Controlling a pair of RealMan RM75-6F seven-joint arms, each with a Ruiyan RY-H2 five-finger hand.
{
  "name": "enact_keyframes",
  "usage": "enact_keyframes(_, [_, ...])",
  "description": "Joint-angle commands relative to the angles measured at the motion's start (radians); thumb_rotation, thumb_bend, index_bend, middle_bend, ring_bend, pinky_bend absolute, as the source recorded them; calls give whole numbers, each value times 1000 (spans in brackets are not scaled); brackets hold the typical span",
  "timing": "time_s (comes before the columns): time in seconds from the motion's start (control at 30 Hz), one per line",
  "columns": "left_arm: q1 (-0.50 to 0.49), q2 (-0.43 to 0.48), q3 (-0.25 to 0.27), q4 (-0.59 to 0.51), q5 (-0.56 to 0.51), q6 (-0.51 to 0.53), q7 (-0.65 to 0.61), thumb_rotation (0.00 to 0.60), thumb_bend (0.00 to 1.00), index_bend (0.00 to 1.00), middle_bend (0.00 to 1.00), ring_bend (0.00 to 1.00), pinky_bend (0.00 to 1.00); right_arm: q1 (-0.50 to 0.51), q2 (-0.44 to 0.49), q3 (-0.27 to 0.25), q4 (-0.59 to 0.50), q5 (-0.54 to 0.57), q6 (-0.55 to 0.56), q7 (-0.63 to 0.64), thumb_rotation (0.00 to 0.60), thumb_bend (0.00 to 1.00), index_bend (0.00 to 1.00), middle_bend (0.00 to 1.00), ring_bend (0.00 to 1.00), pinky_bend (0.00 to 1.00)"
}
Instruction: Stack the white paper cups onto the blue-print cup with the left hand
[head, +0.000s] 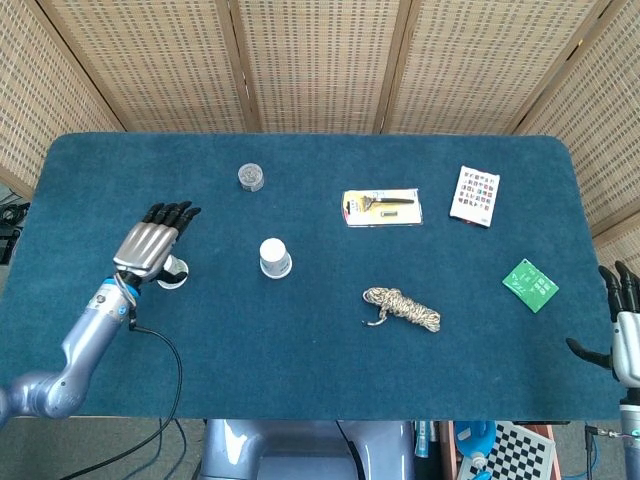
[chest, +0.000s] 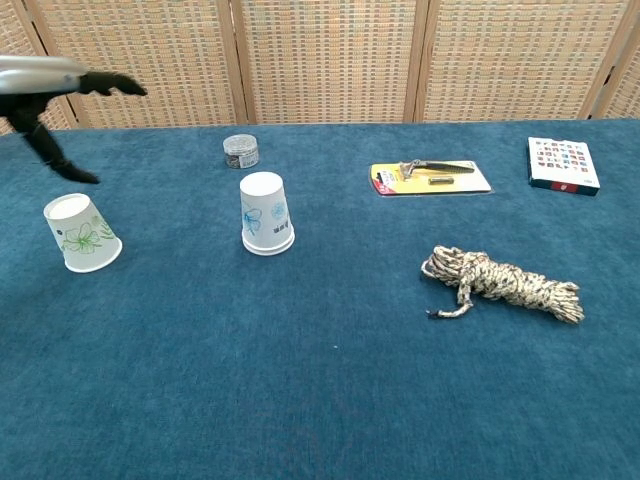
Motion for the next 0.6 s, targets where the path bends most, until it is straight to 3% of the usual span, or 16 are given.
enact_keyframes(0.03, [103, -11, 57, 130, 124, -7, -183, 600, 220, 0, 0, 0, 0, 2, -4, -1, -1, -1, -1, -7, 600, 0, 0, 0, 0, 0])
enact_keyframes(0.37, [118, -128, 53, 389, 240, -126, -396, 600, 220, 0, 0, 0, 37, 5, -12, -1, 1, 6, -1, -24, 600, 0, 0, 0, 0, 0])
enact_keyframes(0.6, [106, -208, 44, 512, 282, -187, -456, 600, 222, 11, 48, 40, 118, 7, -10, 3, 8, 17, -8, -15, 600, 0, 0, 0, 0, 0])
